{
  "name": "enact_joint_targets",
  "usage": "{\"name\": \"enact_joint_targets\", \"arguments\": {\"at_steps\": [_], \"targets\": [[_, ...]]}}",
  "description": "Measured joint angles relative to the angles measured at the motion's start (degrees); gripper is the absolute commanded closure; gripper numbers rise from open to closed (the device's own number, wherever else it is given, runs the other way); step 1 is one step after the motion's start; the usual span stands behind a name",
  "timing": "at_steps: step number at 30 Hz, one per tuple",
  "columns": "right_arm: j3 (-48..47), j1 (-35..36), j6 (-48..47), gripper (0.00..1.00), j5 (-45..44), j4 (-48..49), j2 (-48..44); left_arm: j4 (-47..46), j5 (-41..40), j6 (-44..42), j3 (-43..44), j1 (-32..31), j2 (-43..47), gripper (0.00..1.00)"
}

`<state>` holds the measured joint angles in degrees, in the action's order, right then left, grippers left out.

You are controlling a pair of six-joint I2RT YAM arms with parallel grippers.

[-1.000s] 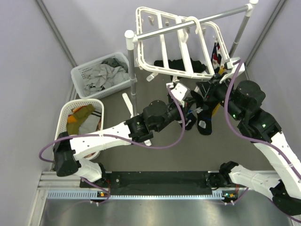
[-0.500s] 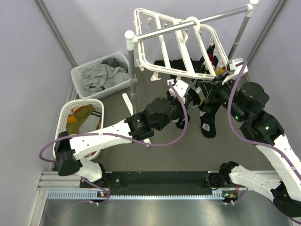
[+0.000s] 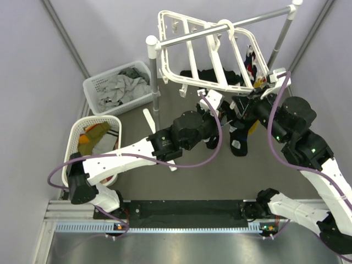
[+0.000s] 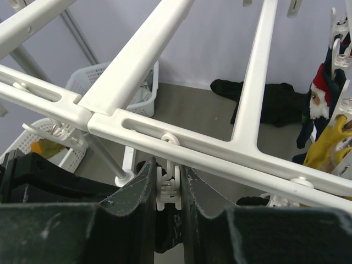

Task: Clip the socks to the hanger
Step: Clamp the sock onto the hanger.

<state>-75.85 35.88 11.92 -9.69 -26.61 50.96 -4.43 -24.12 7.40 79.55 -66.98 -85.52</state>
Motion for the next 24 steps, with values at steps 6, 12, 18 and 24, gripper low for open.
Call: {"name": "enact_joint_targets", "arguments": {"at_steps": [6, 12, 18, 24], "targets": [[0.1, 0.0, 0.0, 0.91, 0.0, 0.1, 0.0, 0.2, 0.1, 1.3, 2.1, 0.1, -0.2, 1.00], [1.4, 0.0, -0.2, 0.91, -0.2, 0.9, -0.2, 0.3, 0.8, 2.6, 2.9, 0.1, -0.2, 1.00], [2.0, 0.0, -0.4, 0.87, -0.6, 1.5, -0.2, 0.8, 2.1, 3.6, 2.9, 0.2, -0.2, 1.00], [2.1, 0.0, -0.4, 0.57, -0.5, 1.7, -0.2, 0.7, 3.0, 4.3, 3.0, 0.2, -0.3, 1.00]]}}
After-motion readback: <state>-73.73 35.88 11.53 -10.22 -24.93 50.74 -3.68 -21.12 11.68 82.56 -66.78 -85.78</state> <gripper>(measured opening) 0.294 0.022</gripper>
